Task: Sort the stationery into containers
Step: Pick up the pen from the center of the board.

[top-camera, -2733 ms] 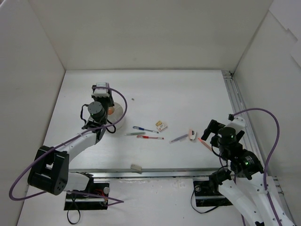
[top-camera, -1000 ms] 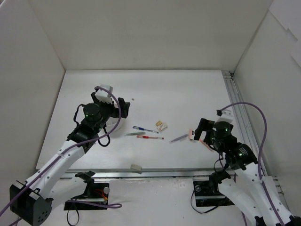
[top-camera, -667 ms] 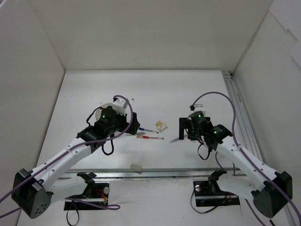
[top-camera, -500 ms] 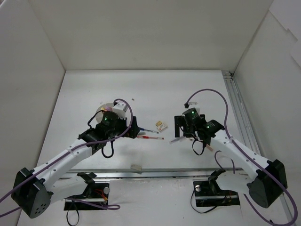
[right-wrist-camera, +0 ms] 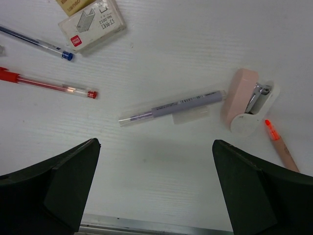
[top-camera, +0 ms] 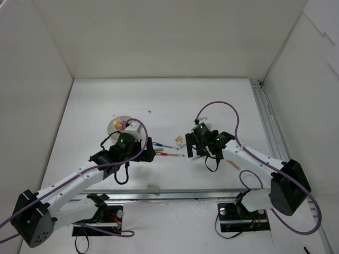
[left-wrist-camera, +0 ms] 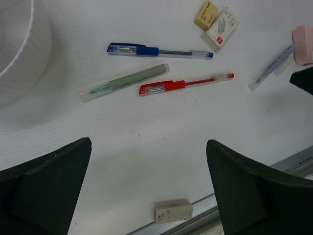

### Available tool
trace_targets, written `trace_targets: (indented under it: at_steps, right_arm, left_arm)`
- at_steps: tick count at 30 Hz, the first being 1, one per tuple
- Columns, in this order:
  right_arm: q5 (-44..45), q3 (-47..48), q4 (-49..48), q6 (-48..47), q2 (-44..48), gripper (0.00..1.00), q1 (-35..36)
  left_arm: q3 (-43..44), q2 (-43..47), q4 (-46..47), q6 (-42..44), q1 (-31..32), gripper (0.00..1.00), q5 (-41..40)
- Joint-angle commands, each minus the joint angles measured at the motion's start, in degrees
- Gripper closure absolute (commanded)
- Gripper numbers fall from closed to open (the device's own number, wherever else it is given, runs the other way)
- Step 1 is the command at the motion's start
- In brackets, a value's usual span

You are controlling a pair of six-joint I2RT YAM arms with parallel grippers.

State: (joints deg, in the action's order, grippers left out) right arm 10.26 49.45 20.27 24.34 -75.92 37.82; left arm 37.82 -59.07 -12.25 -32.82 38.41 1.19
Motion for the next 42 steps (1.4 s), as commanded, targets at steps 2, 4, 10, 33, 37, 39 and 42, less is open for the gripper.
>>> trace_targets:
  at_steps: [2, 4, 10, 33, 37, 39, 42]
  right_arm:
    - [3.2, 1.4, -0.6, 8.7, -1.9, 0.02, 0.9]
    - [2.7, 1.3, -0.8, 16.5, -3.0, 0.02, 0.9]
    - [3.4, 1.7, -3.2, 25.3, -7.6, 0.02, 0.9]
    - [-1.7, 1.2, -9.0, 25.7, -13.4, 0.02, 1.0]
    - [-2.8, 1.9, -12.1, 25.7, -15.5, 0.02, 0.9]
    - [-2.9, 2.7, -14.2, 25.7, -16.3, 0.02, 0.8]
    - [-3.1, 4.0, -16.3, 24.9, -16.3, 0.02, -0.1]
  left_arm:
    - [1.7, 2.0, 1.2, -0.1, 0.5, 0.01, -4.3]
    - [1.6, 2.5, 1.4, 0.2, 0.5, 0.01, -5.1]
    - [1.1, 2.9, 1.7, 1.2, 0.5, 0.01, -5.8]
    - [-1.3, 7.7, 1.9, 1.4, 0.5, 0.01, -6.8]
    - [-1.5, 7.7, 1.7, 1.4, 0.5, 0.01, -6.9]
    - [-1.6, 7.8, 1.6, 1.4, 0.5, 0.0, -7.1]
    - [-1.9, 8.6, 1.6, 1.4, 0.5, 0.01, -7.3]
